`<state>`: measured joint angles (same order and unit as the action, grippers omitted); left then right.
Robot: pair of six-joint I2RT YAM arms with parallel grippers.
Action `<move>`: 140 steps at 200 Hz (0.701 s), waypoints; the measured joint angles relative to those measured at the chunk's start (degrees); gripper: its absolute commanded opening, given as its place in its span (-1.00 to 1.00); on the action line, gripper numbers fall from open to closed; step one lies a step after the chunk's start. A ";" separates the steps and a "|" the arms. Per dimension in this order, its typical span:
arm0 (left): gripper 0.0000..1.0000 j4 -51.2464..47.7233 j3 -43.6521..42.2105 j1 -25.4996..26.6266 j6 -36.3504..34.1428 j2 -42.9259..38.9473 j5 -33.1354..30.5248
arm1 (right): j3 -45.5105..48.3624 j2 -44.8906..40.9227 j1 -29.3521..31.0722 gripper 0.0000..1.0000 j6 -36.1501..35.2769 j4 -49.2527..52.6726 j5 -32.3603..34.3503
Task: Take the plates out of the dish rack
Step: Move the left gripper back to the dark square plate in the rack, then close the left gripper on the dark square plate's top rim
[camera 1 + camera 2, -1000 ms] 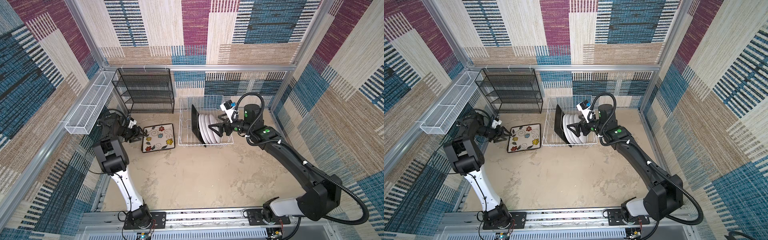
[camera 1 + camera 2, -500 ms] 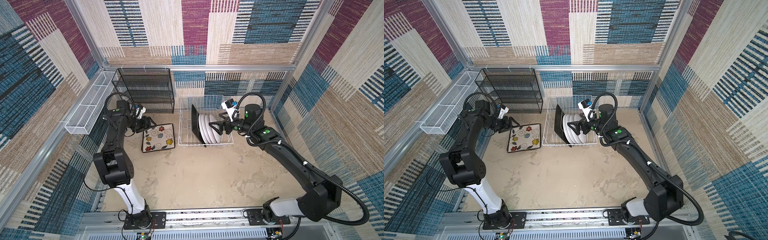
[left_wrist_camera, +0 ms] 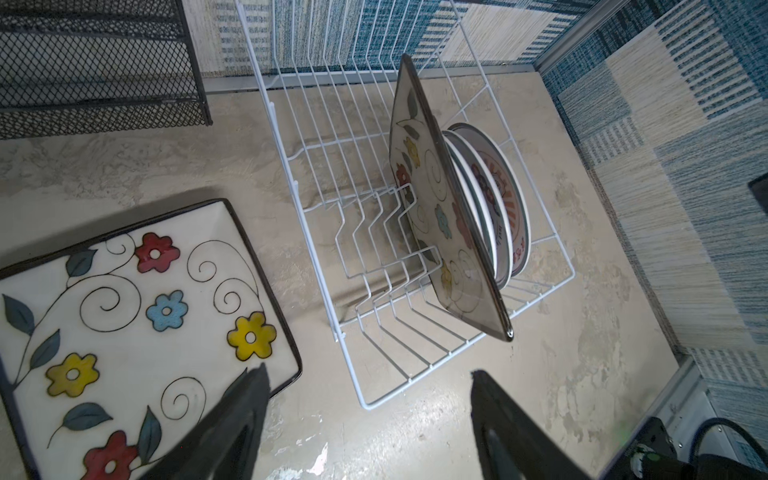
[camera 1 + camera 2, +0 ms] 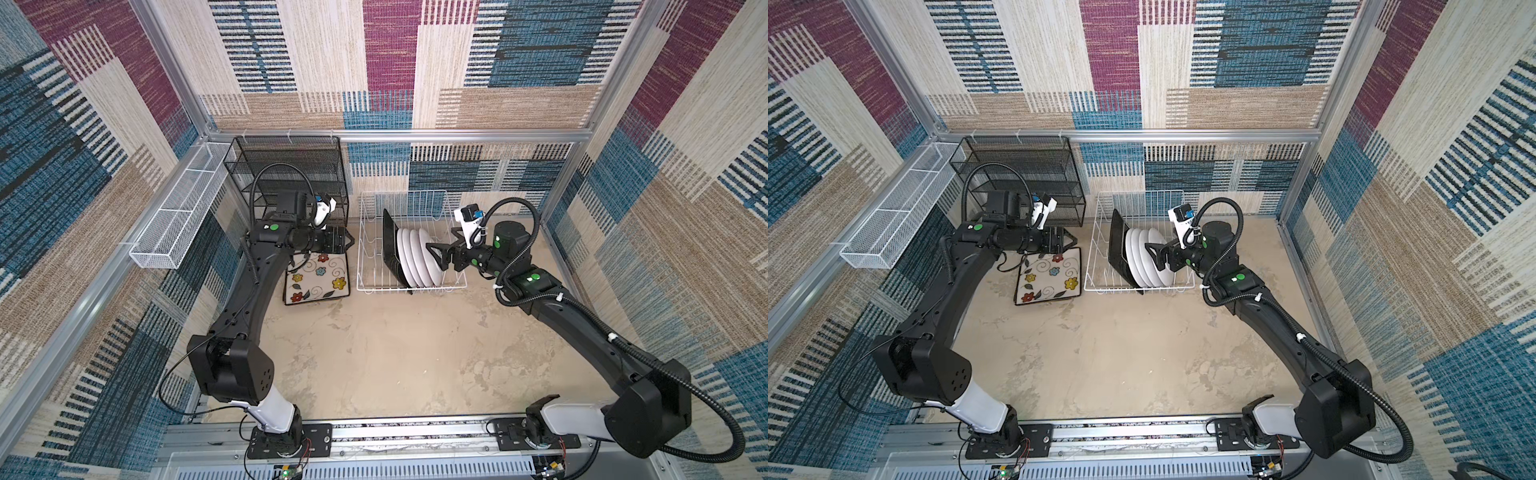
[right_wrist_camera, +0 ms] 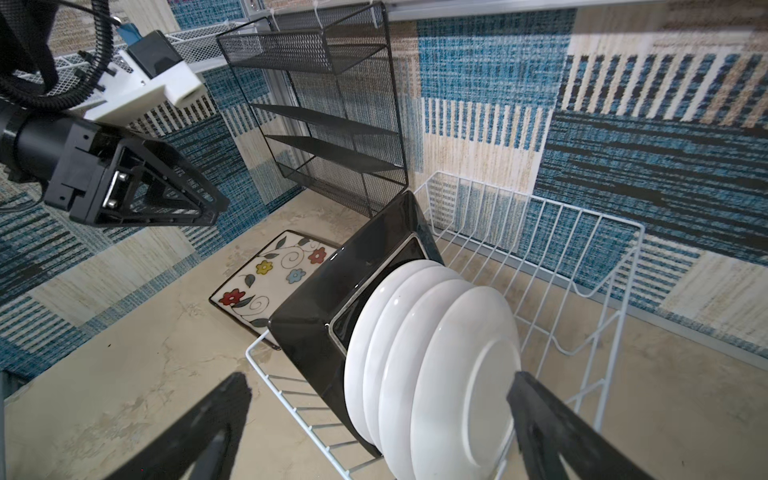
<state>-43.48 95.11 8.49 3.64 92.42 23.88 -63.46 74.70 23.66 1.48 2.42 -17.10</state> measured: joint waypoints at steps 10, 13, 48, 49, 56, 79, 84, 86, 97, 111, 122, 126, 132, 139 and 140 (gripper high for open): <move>0.60 2.40 -1.49 1.42 1.16 -0.72 -0.70 | 0.55 -0.42 0.00 0.99 0.13 -0.33 0.92; 0.60 2.97 -1.81 1.90 1.42 -0.90 -1.27 | 0.66 -0.50 0.00 0.99 0.20 -0.44 1.27; 0.60 7.98 -3.17 7.28 3.89 -0.90 -2.69 | 1.66 -1.22 0.00 0.99 0.76 -1.70 2.67; 0.60 8.11 -3.17 7.45 3.91 -0.85 -2.69 | 1.66 -1.22 0.00 0.99 0.83 -1.70 2.73; 0.59 8.57 -3.02 8.31 4.28 -0.42 -2.69 | 1.68 -1.25 0.00 0.99 1.07 -1.73 2.75; 0.57 9.70 -2.86 10.67 5.86 1.62 -3.28 | 1.70 -1.31 0.00 0.99 1.33 -1.70 3.69; 0.56 9.75 -2.75 11.17 6.29 2.08 -4.00 | 1.70 -1.33 0.00 0.99 1.44 -1.70 3.78; 0.56 9.79 -2.73 11.34 6.40 2.25 -4.11 | 1.70 -1.33 0.00 0.99 1.44 -1.70 3.80; 0.51 9.77 -2.40 12.57 7.04 3.41 -4.22 | 1.70 -1.40 0.00 0.99 1.44 -1.64 3.87; 0.45 9.81 -1.68 13.77 8.55 4.98 -4.22 | 1.68 -1.57 0.00 0.99 1.57 -1.60 4.22; 0.41 9.86 -1.01 14.29 9.16 6.19 -4.26 | 1.68 -1.66 0.00 0.99 1.66 -1.60 4.33; 0.40 9.86 -0.76 14.40 9.77 6.67 -4.44 | 1.68 -1.68 0.00 0.99 1.66 -1.60 4.48; 0.38 9.79 -0.35 14.53 9.94 7.37 -4.96 | 1.68 -1.68 0.00 0.99 1.68 -1.53 4.76; 0.38 9.84 0.11 14.84 10.27 8.20 -5.73 | 1.68 -1.70 0.00 0.99 1.68 -1.38 4.79; 0.37 9.84 0.15 14.86 10.32 8.28 -5.75 | 1.68 -1.70 0.00 0.99 1.68 -1.36 4.79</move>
<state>-33.65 95.26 23.35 13.96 100.71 18.13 -61.78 72.99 23.66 3.16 1.06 -12.32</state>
